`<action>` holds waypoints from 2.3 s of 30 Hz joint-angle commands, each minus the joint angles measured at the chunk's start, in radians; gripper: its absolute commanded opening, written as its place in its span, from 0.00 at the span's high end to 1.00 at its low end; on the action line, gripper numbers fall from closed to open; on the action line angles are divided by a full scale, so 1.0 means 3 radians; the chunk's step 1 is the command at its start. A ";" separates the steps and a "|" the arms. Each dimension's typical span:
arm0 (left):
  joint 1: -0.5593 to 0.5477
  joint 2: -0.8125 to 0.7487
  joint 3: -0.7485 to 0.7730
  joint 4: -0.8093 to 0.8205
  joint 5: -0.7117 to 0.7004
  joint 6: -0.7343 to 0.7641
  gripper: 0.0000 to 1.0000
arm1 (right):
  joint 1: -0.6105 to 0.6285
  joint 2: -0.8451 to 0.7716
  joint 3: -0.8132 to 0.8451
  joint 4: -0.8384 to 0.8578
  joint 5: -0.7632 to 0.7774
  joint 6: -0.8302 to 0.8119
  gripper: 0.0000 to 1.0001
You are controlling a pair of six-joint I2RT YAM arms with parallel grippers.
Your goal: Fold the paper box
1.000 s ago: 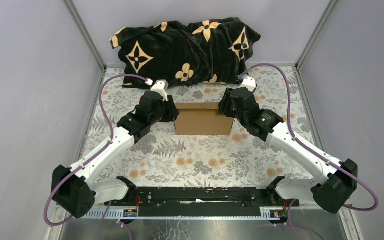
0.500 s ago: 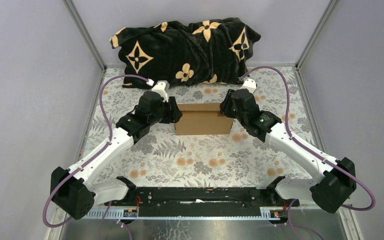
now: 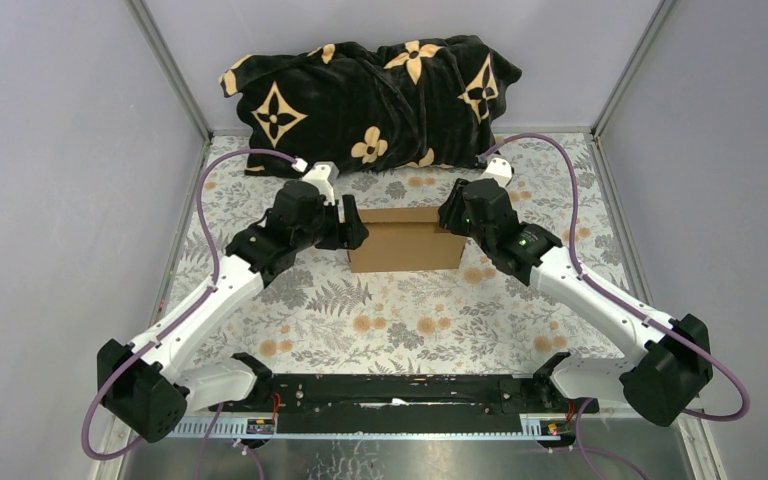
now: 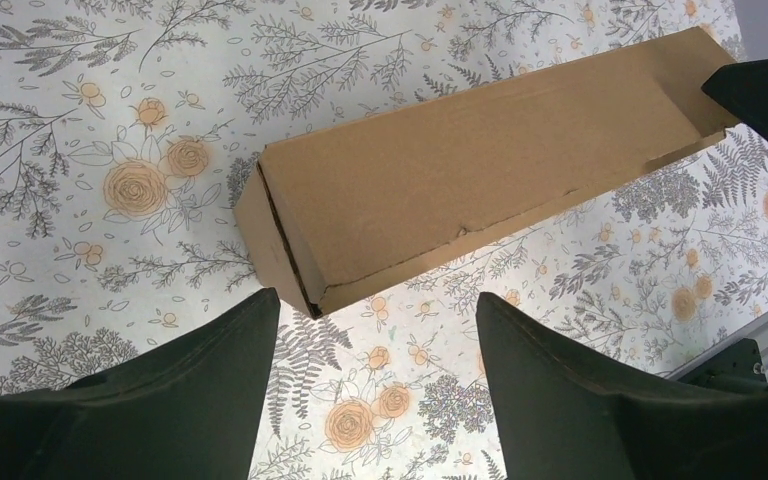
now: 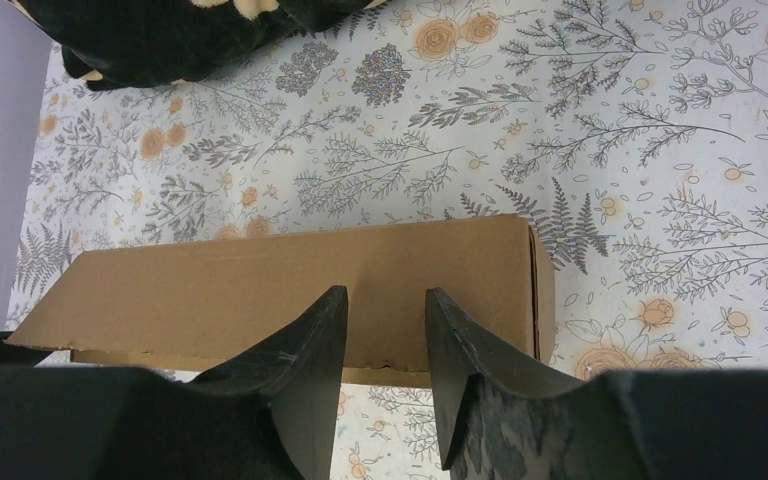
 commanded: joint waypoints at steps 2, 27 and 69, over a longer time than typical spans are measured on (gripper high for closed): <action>-0.0014 -0.0064 0.0114 -0.0180 -0.0200 0.0008 0.21 | -0.0013 0.0029 -0.0121 -0.0097 -0.0068 0.0058 0.58; -0.0014 -0.0310 0.0174 0.0049 0.0081 -0.0223 0.28 | -0.0016 -0.0115 -0.0792 0.0071 -0.0215 0.0227 0.60; -0.0008 0.0413 -0.0389 0.1118 0.0001 -0.0531 0.92 | -0.0014 -0.0138 -0.1041 0.0149 -0.0285 0.0198 0.60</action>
